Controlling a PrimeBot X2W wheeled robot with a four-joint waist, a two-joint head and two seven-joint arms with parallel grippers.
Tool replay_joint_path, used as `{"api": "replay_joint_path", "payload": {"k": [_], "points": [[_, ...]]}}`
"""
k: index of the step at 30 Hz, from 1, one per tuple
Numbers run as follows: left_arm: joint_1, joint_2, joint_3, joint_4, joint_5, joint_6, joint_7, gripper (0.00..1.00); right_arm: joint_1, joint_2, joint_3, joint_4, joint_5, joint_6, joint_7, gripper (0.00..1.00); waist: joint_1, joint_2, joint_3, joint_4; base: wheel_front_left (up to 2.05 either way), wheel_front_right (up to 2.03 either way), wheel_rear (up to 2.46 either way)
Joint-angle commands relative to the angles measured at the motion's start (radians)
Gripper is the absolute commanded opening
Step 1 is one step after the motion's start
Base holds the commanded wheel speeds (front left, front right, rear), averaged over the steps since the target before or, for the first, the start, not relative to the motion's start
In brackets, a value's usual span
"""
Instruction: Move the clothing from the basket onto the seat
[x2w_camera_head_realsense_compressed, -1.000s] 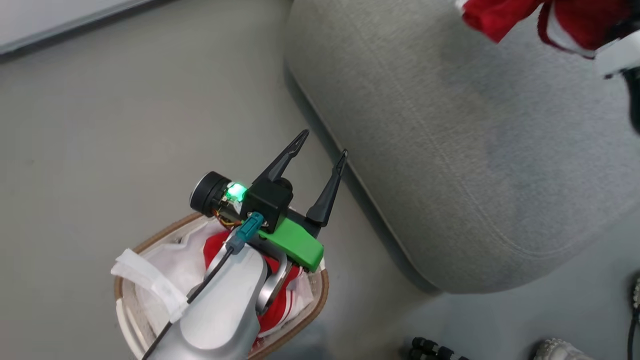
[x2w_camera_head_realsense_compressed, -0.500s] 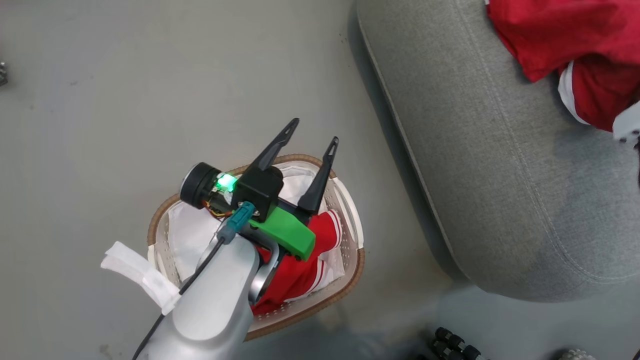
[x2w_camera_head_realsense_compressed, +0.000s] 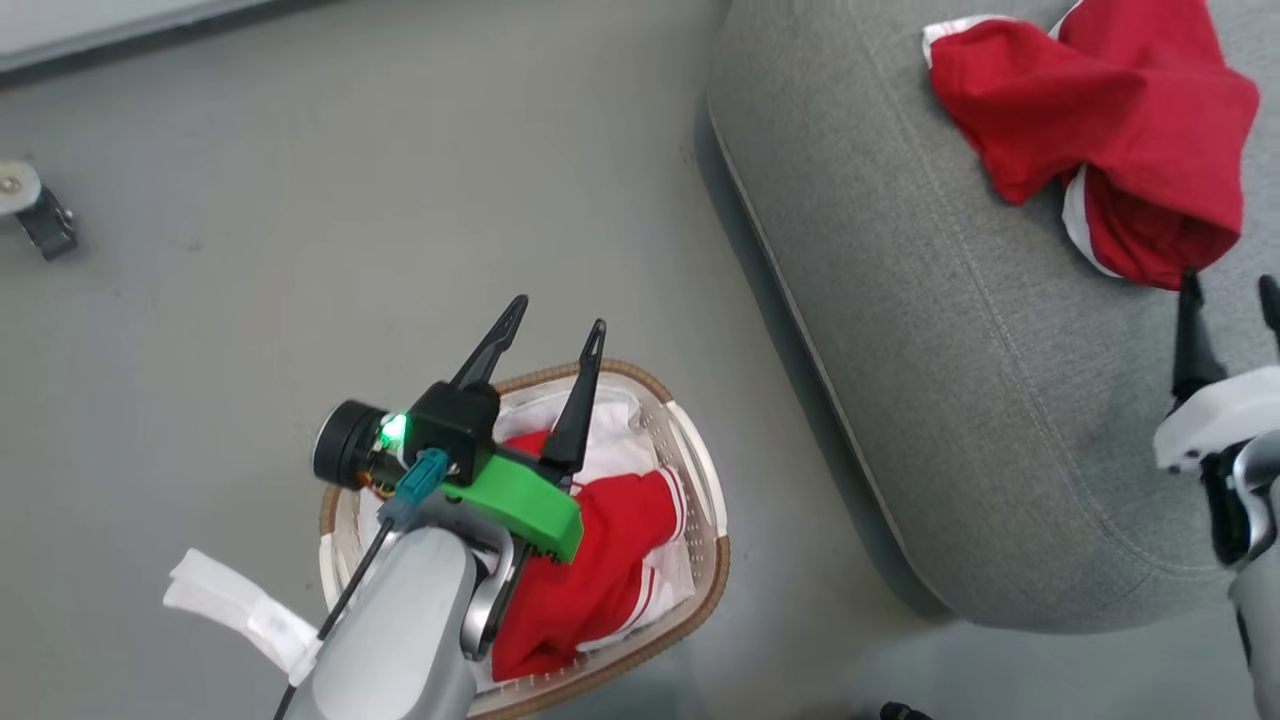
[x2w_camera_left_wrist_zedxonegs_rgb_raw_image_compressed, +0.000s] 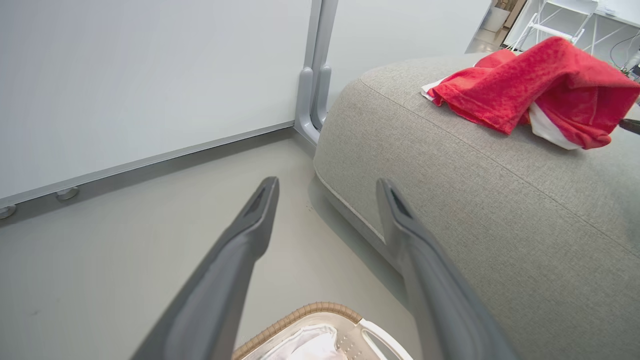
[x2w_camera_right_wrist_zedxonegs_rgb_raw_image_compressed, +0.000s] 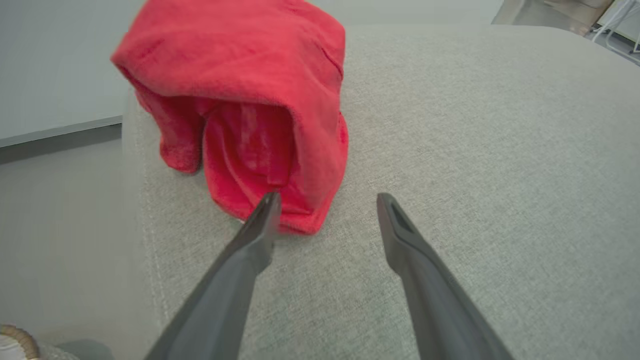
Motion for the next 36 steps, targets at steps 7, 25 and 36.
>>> {"api": "replay_joint_path", "payload": {"k": [7,25,36], "points": [[0.084,0.005,0.098,-0.009,0.027,0.024,-0.001,1.0,0.093,0.026,0.095,-0.164,0.069,-0.001,-0.005,1.0,-0.0001,0.0079,-0.129,0.017,0.0,0.0,0.0],[0.253,0.004,0.334,0.0,0.07,0.073,-0.001,1.0,0.191,0.124,0.223,-0.339,0.076,-0.001,-0.004,1.0,-0.0001,0.0079,-0.267,0.175,0.0,0.0,0.0],[0.356,0.004,0.4,0.004,0.041,0.108,-0.001,1.0,0.295,0.162,0.207,-0.331,0.042,-0.001,-0.005,1.0,-0.0001,0.0079,-0.344,0.223,0.0,0.0,0.0]]}}
